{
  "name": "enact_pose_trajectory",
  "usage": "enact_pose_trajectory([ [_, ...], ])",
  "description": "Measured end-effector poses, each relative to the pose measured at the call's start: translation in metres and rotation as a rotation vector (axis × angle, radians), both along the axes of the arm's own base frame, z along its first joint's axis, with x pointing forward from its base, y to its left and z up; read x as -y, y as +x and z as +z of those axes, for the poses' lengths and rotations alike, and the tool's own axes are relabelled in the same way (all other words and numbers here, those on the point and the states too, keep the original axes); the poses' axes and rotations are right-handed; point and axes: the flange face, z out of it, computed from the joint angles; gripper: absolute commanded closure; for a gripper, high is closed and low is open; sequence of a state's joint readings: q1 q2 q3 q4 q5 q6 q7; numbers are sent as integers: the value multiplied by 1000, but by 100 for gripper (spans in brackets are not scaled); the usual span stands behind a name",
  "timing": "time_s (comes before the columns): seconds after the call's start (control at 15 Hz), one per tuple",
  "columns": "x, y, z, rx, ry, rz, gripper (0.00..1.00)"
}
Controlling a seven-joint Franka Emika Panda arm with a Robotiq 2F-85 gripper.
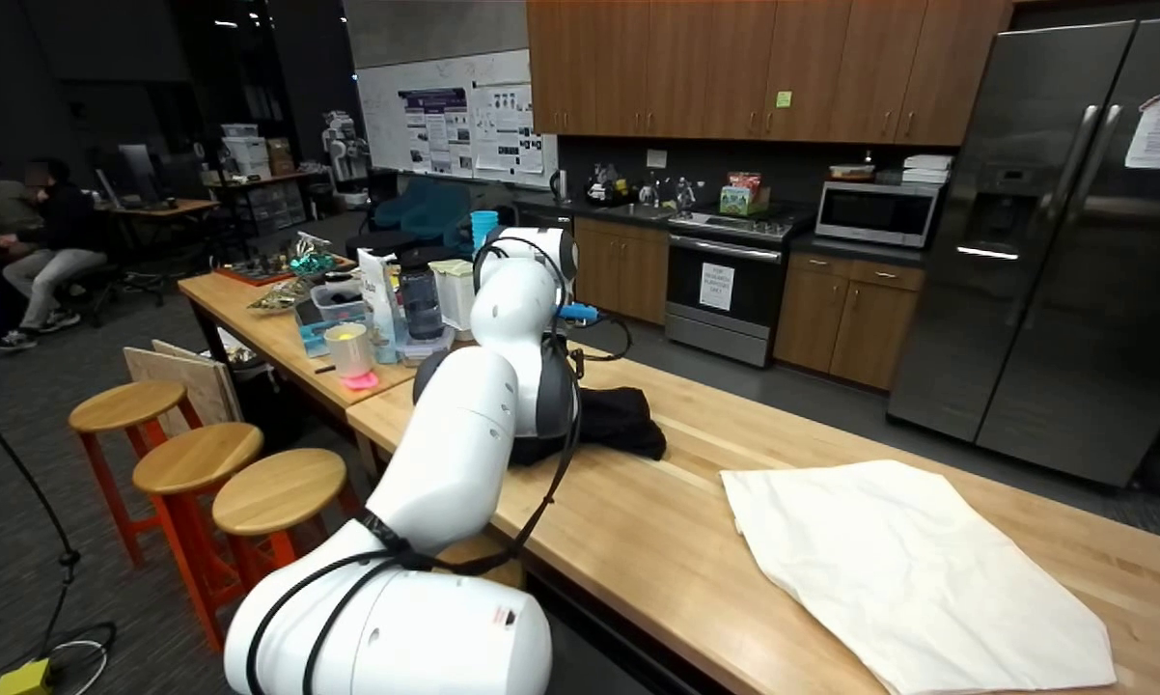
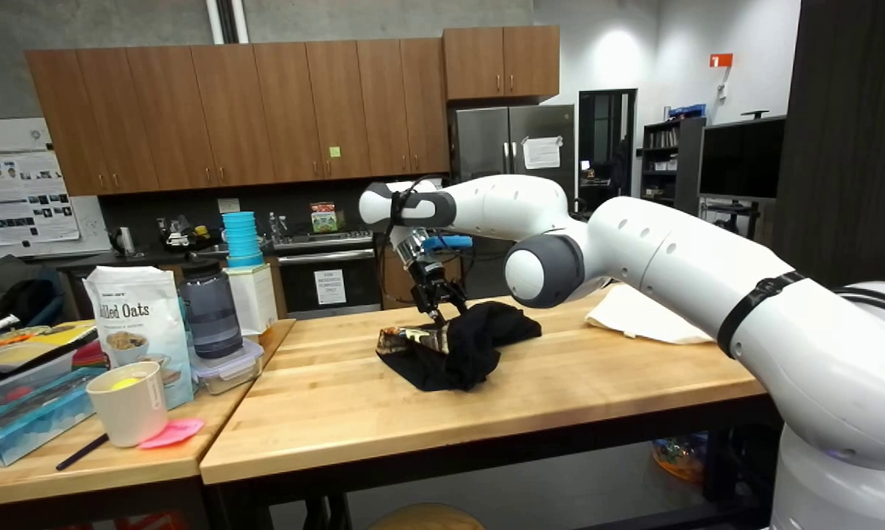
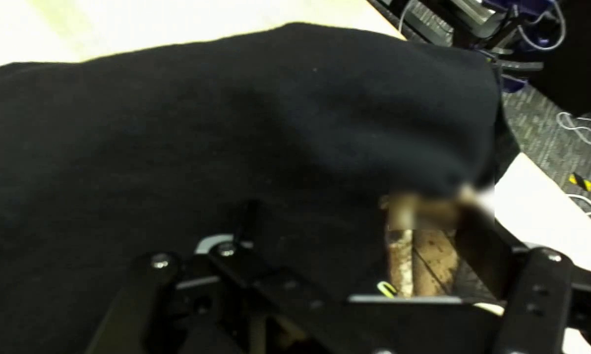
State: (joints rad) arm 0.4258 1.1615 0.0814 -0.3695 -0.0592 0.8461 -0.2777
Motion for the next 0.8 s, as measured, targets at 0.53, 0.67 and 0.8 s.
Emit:
enact_pose_trajectory([
  [0.53, -17, -12, 14, -126, 234, 0, 0],
  [0.67, -19, -12, 18, -116, 244, 6, 0],
  [0.8, -22, -12, 21, -99, 253, 12, 0],
])
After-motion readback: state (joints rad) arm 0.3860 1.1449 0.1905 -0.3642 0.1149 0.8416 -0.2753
